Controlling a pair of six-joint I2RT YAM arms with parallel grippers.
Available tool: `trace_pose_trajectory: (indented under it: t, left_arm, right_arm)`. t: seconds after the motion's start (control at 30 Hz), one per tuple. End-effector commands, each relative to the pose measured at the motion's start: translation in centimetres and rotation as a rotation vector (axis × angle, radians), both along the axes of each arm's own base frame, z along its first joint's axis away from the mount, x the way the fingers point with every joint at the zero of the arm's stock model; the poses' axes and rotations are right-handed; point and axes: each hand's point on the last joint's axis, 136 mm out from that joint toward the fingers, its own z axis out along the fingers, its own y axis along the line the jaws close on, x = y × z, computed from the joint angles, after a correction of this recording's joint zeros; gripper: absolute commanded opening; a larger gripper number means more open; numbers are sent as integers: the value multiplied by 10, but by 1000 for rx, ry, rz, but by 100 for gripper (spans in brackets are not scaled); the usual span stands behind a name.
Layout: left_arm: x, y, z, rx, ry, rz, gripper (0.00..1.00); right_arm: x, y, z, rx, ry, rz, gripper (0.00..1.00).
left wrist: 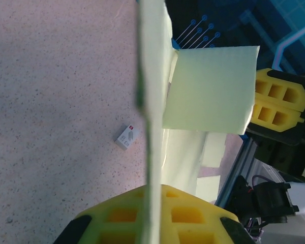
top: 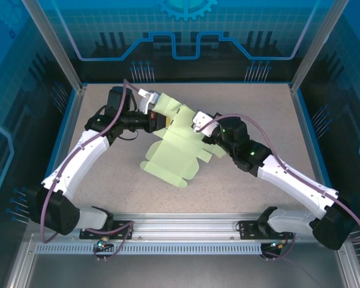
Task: Fold the paper box
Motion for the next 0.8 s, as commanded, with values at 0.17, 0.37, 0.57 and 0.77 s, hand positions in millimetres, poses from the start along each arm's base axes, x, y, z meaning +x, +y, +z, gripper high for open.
trace_pose_trajectory:
  t: [0.17,0.37,0.57,0.77]
  left_arm:
    - [30,10,-77,74,99,138,12]
    - [65,26,-135,182,197,267,32]
    - [67,85,-156,363,139,566,54]
    - [-8,19,-134,115,31,318,61]
  right_arm:
    - [-37,6,-105,171,653,58,0]
    - [-23,7,-158,192,862,-5,0]
    - [4,5,-196,145,990,-85,0]
    - [20,-5,-201,124,1011,-145,0]
